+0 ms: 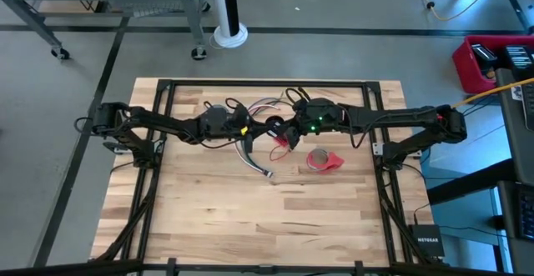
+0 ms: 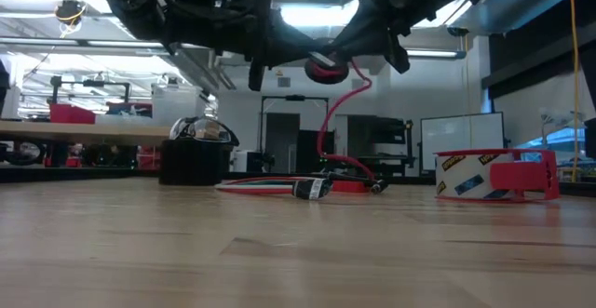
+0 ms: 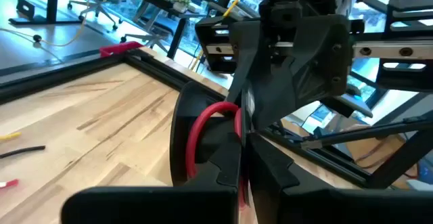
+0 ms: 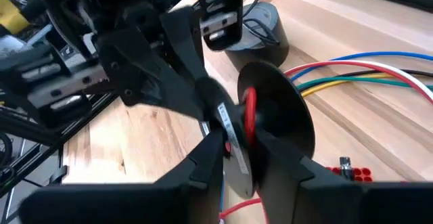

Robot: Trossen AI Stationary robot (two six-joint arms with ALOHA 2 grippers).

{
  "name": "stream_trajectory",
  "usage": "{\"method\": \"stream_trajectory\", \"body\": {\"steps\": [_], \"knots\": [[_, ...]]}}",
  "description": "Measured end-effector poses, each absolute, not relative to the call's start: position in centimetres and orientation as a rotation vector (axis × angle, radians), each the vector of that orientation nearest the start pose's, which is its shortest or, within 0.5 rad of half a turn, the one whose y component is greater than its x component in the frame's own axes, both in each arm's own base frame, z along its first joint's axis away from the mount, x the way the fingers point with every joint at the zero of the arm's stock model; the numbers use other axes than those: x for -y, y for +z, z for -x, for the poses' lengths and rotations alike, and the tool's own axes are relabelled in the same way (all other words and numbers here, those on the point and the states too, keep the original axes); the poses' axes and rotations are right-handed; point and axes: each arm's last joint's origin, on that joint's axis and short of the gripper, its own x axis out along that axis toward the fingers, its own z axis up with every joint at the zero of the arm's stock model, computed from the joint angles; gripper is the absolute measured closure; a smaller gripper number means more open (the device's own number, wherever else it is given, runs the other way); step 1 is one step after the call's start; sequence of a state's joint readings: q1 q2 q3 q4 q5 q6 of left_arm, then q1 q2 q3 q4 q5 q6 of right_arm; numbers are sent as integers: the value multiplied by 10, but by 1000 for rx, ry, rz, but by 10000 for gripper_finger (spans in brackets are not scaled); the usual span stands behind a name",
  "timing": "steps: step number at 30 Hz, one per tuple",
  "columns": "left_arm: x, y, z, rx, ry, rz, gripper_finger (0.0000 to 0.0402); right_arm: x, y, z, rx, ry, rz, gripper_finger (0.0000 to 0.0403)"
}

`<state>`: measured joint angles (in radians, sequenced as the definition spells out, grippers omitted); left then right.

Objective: Coil cords
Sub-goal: Uncoil the red wire from the black spool

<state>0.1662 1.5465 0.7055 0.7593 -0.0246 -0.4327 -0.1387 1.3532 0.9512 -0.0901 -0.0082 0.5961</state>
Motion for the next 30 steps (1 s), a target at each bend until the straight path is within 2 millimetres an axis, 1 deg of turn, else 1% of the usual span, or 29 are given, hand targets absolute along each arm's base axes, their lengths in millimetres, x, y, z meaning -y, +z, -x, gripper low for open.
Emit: {"method": "stream_trajectory", "body": {"steps": [4,7,10,11,13,16,26,30], "knots": [[-61,229,-305,5,240,407,398,41,284,-281,-434,-365,-594,314],[-66,239,-293,17,272,385,399,41,296,-264,-415,-443,-572,313],[-69,246,-283,1,318,384,399,39,308,-250,-386,-426,-620,312],[-69,250,-280,6,322,380,400,38,309,-248,-386,-414,-638,312],[-69,256,-276,27,320,364,400,37,311,-247,-382,-394,-662,311],[-67,260,-274,38,313,363,400,37,306,-251,-406,-388,-668,311],[-57,260,-277,32,260,385,401,38,276,-274,-551,-354,-691,311],[-57,259,-277,28,261,389,401,38,272,-277,-571,-334,-730,311]]}}
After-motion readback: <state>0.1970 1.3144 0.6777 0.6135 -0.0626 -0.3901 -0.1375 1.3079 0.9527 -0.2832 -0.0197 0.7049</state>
